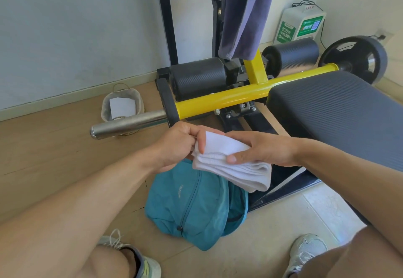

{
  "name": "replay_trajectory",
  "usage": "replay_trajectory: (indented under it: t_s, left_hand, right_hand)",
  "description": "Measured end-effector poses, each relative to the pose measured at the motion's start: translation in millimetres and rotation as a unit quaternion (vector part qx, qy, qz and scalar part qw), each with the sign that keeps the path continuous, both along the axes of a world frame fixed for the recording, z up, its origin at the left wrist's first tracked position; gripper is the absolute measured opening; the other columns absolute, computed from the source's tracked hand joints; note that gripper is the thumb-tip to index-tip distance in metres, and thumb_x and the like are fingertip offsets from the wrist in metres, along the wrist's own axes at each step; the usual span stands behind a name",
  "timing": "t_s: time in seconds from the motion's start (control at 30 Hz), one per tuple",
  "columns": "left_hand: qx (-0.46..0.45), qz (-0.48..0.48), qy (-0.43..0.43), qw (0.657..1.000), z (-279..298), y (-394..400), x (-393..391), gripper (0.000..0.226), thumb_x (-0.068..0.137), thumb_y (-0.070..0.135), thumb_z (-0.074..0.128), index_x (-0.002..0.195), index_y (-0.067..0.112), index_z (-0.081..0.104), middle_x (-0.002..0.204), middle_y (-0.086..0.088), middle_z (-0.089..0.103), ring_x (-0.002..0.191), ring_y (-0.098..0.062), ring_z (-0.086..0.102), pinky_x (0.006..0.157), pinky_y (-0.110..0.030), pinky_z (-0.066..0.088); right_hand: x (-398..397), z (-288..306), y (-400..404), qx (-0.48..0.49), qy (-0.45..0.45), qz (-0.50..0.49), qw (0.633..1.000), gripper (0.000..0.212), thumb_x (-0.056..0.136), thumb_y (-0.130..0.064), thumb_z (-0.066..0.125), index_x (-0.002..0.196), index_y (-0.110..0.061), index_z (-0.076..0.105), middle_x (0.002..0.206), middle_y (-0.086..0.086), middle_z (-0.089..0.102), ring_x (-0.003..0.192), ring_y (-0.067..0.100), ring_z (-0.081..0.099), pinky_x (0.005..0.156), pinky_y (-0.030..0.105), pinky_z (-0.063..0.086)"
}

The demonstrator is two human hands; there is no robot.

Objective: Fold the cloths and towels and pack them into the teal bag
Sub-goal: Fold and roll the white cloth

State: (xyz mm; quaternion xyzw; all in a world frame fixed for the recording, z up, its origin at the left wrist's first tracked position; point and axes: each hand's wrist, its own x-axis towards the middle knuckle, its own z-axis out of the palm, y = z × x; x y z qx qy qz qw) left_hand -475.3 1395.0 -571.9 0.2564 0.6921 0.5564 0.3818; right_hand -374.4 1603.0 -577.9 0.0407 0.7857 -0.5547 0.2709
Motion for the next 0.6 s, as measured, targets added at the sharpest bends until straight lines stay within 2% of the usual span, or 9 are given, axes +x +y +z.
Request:
replay_trajectory:
  t_s: [0.07, 0.13, 0.2, 0.23, 0.33, 0.4, 0.5, 0.6]
  left_hand:
    - [0.021, 0.006, -0.044, 0.999, -1.2, -1.2, -2.8, 0.051, 0.079, -0.013, 0.031, 0.044, 0.014, 0.055, 0.119, -0.004, 0.075, 0.105, -0.030, 0.065, 0.057, -0.023, 0.046]
    - [0.033, 0.016, -0.097, 0.995, -2.0, -1.1, -4.6, 0.036, 0.086, 0.006, 0.040, 0.055, 0.010, 0.056, 0.122, -0.005, 0.073, 0.105, -0.034, 0.062, 0.067, -0.030, 0.047]
    - [0.016, 0.040, -0.093, 0.995, -6.4, 0.8, -4.5, 0.026, 0.090, 0.024, 0.059, 0.074, 0.005, 0.061, 0.121, -0.008, 0.073, 0.101, -0.029, 0.063, 0.075, -0.035, 0.048]
    - [0.006, 0.054, -0.067, 0.996, -8.4, 2.4, -3.0, 0.023, 0.087, 0.024, 0.072, 0.087, 0.004, 0.062, 0.120, -0.009, 0.073, 0.100, -0.026, 0.065, 0.075, -0.034, 0.049]
    - [-0.002, 0.073, -0.013, 0.997, -12.4, 5.1, 0.0, 0.048, 0.077, 0.007, 0.085, 0.115, 0.013, 0.057, 0.117, -0.004, 0.073, 0.102, -0.022, 0.068, 0.069, -0.031, 0.056]
    - [-0.004, 0.070, -0.009, 0.997, -11.8, 4.2, -0.4, 0.075, 0.074, 0.003, 0.086, 0.137, 0.024, 0.052, 0.120, -0.003, 0.072, 0.106, -0.026, 0.070, 0.076, -0.038, 0.061]
    - [0.010, 0.066, -0.023, 0.998, -9.3, 3.5, -3.2, 0.105, 0.068, 0.003, 0.089, 0.152, 0.037, 0.037, 0.128, -0.003, 0.067, 0.109, -0.026, 0.071, 0.092, -0.048, 0.059]
    - [0.010, 0.049, -0.031, 0.998, -5.2, 1.4, -6.0, 0.118, 0.058, 0.013, 0.090, 0.155, 0.042, 0.030, 0.140, 0.000, 0.058, 0.115, -0.021, 0.068, 0.097, -0.047, 0.057]
  right_hand:
    - [-1.2, 1.1, 1.4, 0.016, 0.018, -0.018, 1.000, 0.063, 0.076, -0.040, 0.085, 0.132, -0.031, 0.057, 0.118, -0.004, 0.070, 0.107, 0.016, 0.070, 0.089, 0.031, 0.057]
    - [-2.3, 1.2, 2.6, 0.032, 0.037, -0.029, 0.998, 0.065, 0.071, -0.039, 0.086, 0.129, -0.033, 0.059, 0.114, -0.007, 0.071, 0.102, 0.012, 0.071, 0.084, 0.027, 0.057]
    - [-2.6, 0.0, 1.6, 0.055, 0.060, -0.036, 0.996, 0.068, 0.066, -0.042, 0.087, 0.128, -0.035, 0.060, 0.112, -0.010, 0.070, 0.100, 0.009, 0.070, 0.083, 0.026, 0.057]
    - [-2.9, -0.6, 0.5, 0.071, 0.070, -0.040, 0.994, 0.072, 0.065, -0.044, 0.087, 0.130, -0.037, 0.059, 0.112, -0.012, 0.070, 0.100, 0.007, 0.069, 0.083, 0.026, 0.057]
    - [-4.8, 0.6, -1.2, 0.119, 0.096, -0.022, 0.988, 0.083, 0.067, -0.044, 0.089, 0.141, -0.038, 0.051, 0.118, -0.020, 0.064, 0.103, 0.000, 0.064, 0.086, 0.021, 0.054]
    - [-5.2, 2.9, -1.8, 0.145, 0.105, 0.014, 0.984, 0.092, 0.069, -0.049, 0.086, 0.148, -0.044, 0.039, 0.124, -0.028, 0.058, 0.109, -0.007, 0.059, 0.093, 0.019, 0.050]
    - [-4.3, 6.9, -7.2, 0.137, 0.099, 0.054, 0.984, 0.094, 0.072, -0.061, 0.075, 0.148, -0.061, 0.019, 0.127, -0.042, 0.049, 0.115, -0.017, 0.051, 0.097, 0.011, 0.043]
    - [-5.4, 6.0, -12.7, 0.102, 0.097, 0.046, 0.989, 0.088, 0.078, -0.071, 0.064, 0.151, -0.061, 0.017, 0.139, -0.033, 0.050, 0.126, -0.005, 0.052, 0.109, 0.028, 0.043]
